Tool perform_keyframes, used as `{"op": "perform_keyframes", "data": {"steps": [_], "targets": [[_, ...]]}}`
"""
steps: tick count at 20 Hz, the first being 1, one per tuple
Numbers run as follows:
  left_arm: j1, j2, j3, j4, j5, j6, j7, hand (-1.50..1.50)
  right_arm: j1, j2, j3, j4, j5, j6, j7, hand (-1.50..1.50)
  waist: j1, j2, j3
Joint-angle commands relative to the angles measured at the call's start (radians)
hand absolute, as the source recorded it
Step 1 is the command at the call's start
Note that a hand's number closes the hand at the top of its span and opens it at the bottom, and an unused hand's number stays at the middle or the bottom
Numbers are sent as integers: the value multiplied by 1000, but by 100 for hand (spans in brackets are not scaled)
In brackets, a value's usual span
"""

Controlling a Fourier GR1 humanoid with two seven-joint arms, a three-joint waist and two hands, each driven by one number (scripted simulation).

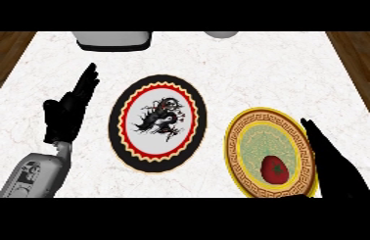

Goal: Pick the tomato from the plate and place it in the plate

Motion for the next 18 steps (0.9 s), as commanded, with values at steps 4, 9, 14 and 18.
{"op": "perform_keyframes", "data": {"steps": [4,9,14,18], "targets": [[-8,-51,-5,-13,-47,10,33,0,11,66,2,57,-4,79,53,-150,-3,0,2],[-33,-30,39,49,-40,-32,-15,0,-40,91,1,223,1,109,31,-150,0,2,1],[29,-73,43,28,-60,-19,-53,0,-2,120,-18,341,-2,98,-75,-150,1,1,2],[-66,-79,73,58,-97,-40,20,0,-6,148,-67,386,1,120,-128,-150,-3,1,2]]}}
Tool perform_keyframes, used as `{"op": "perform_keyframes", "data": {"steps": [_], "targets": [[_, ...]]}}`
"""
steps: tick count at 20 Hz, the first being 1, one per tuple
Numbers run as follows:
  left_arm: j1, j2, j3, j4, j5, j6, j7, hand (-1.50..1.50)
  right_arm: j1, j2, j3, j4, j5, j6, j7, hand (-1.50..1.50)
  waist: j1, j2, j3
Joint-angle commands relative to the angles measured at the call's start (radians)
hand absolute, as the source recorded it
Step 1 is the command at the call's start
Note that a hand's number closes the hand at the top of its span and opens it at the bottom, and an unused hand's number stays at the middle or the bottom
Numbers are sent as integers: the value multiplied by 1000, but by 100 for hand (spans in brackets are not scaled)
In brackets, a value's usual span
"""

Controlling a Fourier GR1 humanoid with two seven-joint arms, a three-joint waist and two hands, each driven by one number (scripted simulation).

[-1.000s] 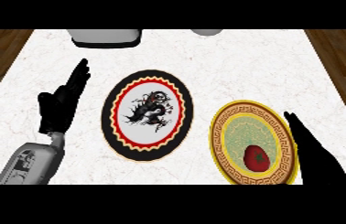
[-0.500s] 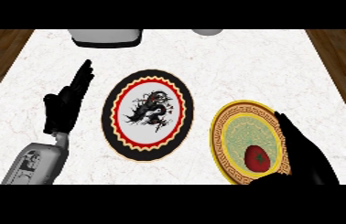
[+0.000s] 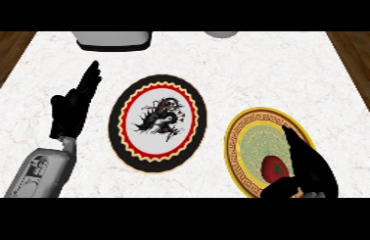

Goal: Pick the tomato from the plate and place it in the plate

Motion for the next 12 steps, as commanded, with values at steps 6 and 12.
{"op": "perform_keyframes", "data": {"steps": [6,12], "targets": [[35,-41,34,-47,-58,-36,17,0,27,113,6,90,82,12,-9,-150,-1,-1,0],[39,-72,53,-23,-80,-57,-1,0,11,87,-75,228,100,-20,-192,150,-1,0,0]]}}
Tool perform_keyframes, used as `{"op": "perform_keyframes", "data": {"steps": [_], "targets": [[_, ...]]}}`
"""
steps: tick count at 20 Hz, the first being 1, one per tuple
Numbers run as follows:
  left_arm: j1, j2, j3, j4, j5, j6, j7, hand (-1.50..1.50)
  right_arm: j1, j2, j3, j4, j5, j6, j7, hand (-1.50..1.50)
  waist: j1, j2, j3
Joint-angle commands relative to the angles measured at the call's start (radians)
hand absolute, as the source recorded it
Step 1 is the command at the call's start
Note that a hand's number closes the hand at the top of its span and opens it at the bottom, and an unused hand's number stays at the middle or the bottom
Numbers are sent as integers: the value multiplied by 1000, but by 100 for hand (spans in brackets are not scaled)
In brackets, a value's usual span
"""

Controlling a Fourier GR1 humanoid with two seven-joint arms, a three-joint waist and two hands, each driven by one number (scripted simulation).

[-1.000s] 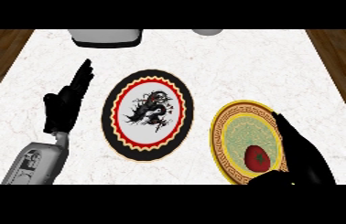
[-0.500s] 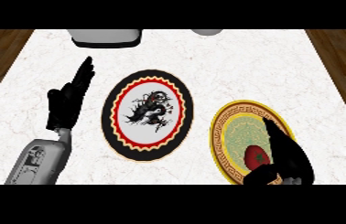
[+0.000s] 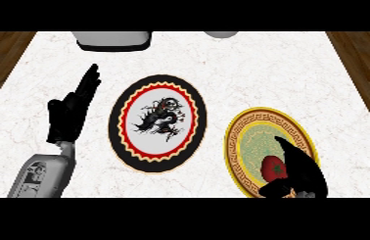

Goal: Pick the tomato from the plate and place it in the plate

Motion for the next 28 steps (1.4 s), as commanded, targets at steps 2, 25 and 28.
{"op": "perform_keyframes", "data": {"steps": [2,25,28], "targets": [[-11,-52,-25,-34,-43,35,45,0,25,-12,1,73,103,-105,-123,150,0,0,0],[8,-29,66,41,-44,-38,-28,0,325,25,383,-375,829,-414,52,150,-20,-8,-1],[9,-38,59,10,-35,-47,-23,0,251,67,432,-490,912,-331,73,150,-8,-6,-1]]}}
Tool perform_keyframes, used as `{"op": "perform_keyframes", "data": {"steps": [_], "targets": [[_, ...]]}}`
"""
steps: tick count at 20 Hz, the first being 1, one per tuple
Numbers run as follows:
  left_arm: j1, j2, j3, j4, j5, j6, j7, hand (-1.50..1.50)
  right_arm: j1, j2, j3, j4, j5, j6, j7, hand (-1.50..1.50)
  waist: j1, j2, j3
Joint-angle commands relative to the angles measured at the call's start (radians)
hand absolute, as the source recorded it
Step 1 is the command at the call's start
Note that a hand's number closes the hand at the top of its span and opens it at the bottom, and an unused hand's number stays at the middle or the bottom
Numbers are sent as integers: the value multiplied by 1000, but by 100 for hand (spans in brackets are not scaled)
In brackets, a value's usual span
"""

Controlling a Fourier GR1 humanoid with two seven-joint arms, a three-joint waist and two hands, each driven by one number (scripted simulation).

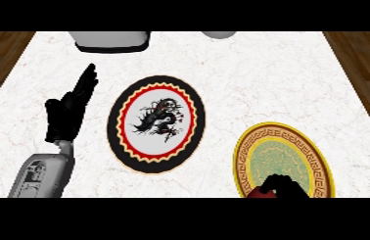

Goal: Pick the tomato from the plate and place it in the plate

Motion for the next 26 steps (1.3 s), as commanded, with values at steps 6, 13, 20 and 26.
{"op": "perform_keyframes", "data": {"steps": [6,13,20,26], "targets": [[-20,-27,-26,12,-37,13,-8,0,-236,115,132,-134,139,140,-61,150,13,7,0],[14,-50,-38,0,-33,0,-29,0,-581,196,119,125,-132,102,144,150,33,11,0],[-62,-28,-10,43,-34,-13,-2,0,-881,198,95,503,-365,-122,211,150,42,14,1],[-54,-46,-36,-18,-42,-10,44,0,-1048,198,75,824,-494,-163,203,150,64,14,1]]}}
